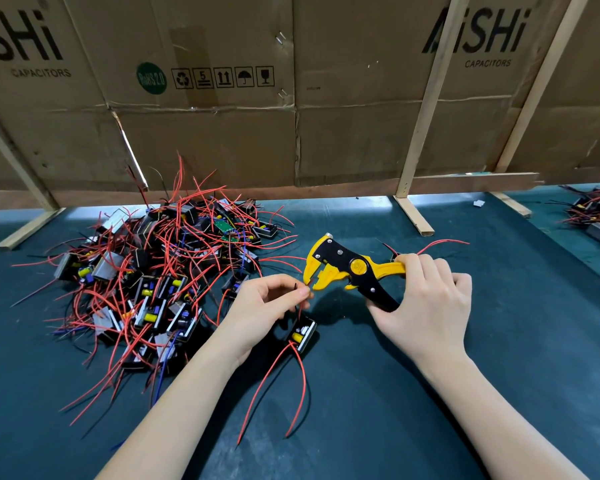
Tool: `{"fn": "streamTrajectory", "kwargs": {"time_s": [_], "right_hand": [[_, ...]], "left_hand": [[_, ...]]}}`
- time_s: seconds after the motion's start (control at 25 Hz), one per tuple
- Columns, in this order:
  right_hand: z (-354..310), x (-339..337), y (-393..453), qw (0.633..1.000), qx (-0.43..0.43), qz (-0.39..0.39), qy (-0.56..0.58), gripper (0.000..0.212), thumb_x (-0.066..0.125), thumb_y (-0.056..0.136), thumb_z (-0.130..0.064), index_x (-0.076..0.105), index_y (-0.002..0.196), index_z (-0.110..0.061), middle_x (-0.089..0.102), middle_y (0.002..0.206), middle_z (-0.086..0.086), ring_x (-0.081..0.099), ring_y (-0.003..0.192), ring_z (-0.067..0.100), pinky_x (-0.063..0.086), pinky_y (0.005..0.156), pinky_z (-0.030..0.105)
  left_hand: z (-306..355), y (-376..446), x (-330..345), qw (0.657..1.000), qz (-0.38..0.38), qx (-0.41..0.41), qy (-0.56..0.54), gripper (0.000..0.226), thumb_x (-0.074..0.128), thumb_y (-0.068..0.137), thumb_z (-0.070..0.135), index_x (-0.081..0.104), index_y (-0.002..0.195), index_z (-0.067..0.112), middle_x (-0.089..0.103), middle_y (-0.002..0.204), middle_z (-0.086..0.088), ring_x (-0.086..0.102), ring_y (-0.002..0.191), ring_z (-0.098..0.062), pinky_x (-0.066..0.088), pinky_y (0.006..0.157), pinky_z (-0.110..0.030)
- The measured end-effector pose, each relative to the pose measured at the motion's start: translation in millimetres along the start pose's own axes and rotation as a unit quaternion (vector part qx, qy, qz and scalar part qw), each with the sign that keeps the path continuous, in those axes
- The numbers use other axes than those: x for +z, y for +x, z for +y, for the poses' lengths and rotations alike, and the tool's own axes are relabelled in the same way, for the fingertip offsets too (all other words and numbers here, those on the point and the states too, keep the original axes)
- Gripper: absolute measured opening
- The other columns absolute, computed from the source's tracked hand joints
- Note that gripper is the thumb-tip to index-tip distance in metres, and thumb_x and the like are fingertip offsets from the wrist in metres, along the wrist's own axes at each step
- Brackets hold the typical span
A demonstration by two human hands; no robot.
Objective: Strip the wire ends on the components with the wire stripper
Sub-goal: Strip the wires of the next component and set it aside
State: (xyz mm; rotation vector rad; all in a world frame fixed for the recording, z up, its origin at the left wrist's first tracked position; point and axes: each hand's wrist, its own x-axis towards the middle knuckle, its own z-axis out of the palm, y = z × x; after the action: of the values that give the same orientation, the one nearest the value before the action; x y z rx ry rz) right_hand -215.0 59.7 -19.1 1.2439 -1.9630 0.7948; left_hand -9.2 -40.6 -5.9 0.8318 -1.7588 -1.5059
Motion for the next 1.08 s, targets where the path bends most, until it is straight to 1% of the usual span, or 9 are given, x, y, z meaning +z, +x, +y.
{"fn": "streamTrajectory", "kwargs": {"time_s": [0.16,0.4,0.64,0.84,1.08], "right_hand": [[-0.8,-1.7,1.5,1.000,-0.002,0.010,-0.007,0.045,0.054,0.076,-0.056,0.063,0.088,-0.013,0.058,0.076,-0.002,0.053,0.069,0.027,0.033,0.068,0.039],[0.6,-4.5,3.2,0.999,-0.021,0.036,-0.011,0.036,0.064,0.074,-0.049,0.065,0.082,-0.013,0.058,0.068,-0.002,0.054,0.062,0.026,0.030,0.064,0.038],[0.6,-5.7,3.8,0.999,-0.023,0.031,-0.007,0.036,0.067,0.070,-0.047,0.066,0.082,-0.013,0.059,0.068,-0.001,0.055,0.061,0.027,0.029,0.064,0.037],[1.7,-4.5,4.6,0.999,-0.030,0.040,-0.005,0.035,0.067,0.072,-0.047,0.066,0.080,-0.012,0.060,0.067,-0.001,0.055,0.060,0.027,0.028,0.063,0.037],[3.6,-2.9,5.5,0.997,-0.045,0.059,-0.009,0.035,0.065,0.076,-0.048,0.064,0.072,-0.013,0.055,0.058,-0.001,0.050,0.051,0.027,0.024,0.061,0.035]], "left_hand": [[0.9,0.0,0.3,1.000,-0.007,0.002,-0.001,0.012,0.067,0.090,0.013,0.073,0.080,0.015,0.071,0.070,0.002,0.057,0.065,-0.002,0.040,0.057,-0.012],[0.8,-0.4,-1.3,1.000,-0.015,0.005,0.003,0.014,0.066,0.090,0.012,0.072,0.078,0.016,0.070,0.070,0.003,0.056,0.063,-0.002,0.040,0.057,-0.013],[1.7,-0.1,-2.3,0.999,-0.032,0.006,0.000,0.012,0.065,0.091,0.011,0.070,0.080,0.012,0.069,0.070,0.008,0.056,0.061,0.001,0.039,0.058,-0.013],[1.9,-0.4,-2.7,1.000,-0.029,0.003,-0.005,0.013,0.064,0.091,0.011,0.070,0.080,0.013,0.071,0.073,0.006,0.057,0.064,0.000,0.038,0.061,-0.018],[1.5,-1.1,-2.5,1.000,-0.027,0.003,-0.001,0.013,0.064,0.092,0.011,0.071,0.081,0.013,0.071,0.072,0.007,0.058,0.064,0.001,0.039,0.059,-0.015]]}}
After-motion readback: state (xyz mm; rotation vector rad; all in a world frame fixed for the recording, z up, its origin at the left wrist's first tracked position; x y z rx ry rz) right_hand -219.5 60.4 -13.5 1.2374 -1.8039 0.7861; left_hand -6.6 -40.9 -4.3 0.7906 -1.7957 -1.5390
